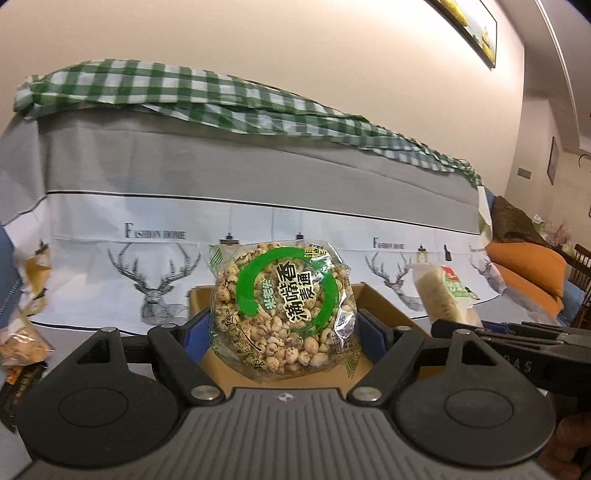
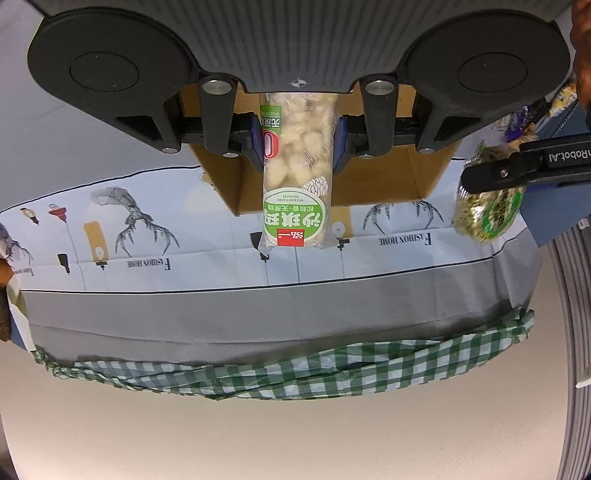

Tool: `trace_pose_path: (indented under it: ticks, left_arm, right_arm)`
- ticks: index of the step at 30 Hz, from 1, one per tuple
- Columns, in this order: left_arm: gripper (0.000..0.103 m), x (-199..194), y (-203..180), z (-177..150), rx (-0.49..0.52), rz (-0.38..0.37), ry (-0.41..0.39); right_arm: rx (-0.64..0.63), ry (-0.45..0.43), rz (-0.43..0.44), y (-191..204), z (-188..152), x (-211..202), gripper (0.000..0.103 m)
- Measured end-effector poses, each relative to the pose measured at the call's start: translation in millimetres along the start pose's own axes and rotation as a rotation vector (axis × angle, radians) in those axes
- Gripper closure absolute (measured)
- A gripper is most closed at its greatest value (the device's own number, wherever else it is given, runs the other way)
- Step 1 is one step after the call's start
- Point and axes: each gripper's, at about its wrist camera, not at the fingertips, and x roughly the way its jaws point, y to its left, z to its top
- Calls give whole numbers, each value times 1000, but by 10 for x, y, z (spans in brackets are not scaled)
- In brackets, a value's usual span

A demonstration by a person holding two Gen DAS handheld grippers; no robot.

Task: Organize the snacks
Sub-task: 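Carry the held sachima bar and peanut cake over the cardboard box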

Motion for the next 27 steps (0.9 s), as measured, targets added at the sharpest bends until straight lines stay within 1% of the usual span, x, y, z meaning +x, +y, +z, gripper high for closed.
trace_pose_path:
  ticks: [6, 13, 27]
  left_arm:
    - [19, 147, -94, -29, -1, -30, 8]
    - [19, 235, -90, -53, -13, -38, 24]
    - [19, 241, -71, -59, -12, -46, 23]
  right_arm:
    - [-13, 14, -20, -2, -13, 30, 65]
    - [-11, 9, -40, 29, -5, 48, 65]
    - [-13, 13, -40, 43, -5, 63, 65]
